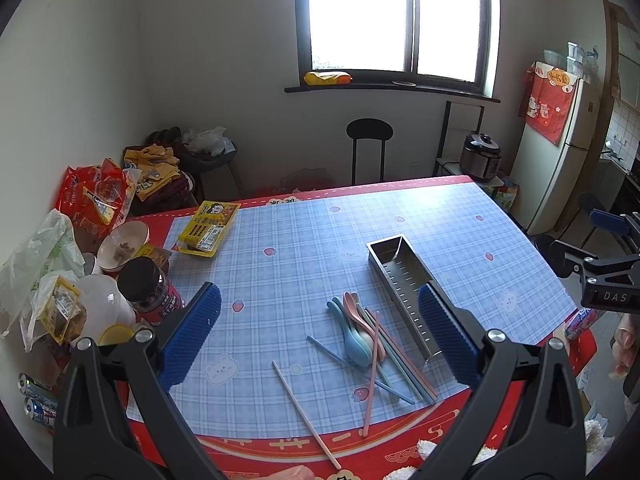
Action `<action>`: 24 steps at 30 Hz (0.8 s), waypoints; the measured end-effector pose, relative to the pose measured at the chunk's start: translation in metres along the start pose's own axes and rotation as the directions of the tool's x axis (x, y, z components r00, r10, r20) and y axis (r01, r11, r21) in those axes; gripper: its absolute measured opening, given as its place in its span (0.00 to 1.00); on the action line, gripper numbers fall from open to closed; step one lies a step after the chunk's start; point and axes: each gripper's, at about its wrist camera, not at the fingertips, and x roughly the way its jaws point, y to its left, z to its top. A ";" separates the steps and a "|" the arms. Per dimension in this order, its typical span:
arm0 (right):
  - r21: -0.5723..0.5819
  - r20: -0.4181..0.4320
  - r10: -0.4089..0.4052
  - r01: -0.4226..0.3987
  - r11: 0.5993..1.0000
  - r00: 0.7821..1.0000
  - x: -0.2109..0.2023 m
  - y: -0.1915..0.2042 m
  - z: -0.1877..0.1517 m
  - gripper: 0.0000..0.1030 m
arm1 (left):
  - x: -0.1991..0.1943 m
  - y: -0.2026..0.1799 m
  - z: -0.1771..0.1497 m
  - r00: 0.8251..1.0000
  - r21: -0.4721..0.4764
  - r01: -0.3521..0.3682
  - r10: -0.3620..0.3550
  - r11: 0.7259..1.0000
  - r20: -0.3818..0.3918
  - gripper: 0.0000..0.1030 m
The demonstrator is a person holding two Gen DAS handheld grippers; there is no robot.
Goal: Organize utensils
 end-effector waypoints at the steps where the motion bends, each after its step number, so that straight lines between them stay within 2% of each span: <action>1: -0.001 0.004 0.000 0.000 1.000 1.000 -0.002 0.001 -0.002 0.95 | 0.000 0.000 0.000 1.000 0.000 0.000 0.000 1.000 0.000 0.95; 24: -0.002 0.003 0.006 -0.006 1.000 1.000 0.001 0.003 -0.004 0.95 | 0.000 0.001 -0.002 1.000 -0.006 -0.009 0.009 1.000 -0.002 0.95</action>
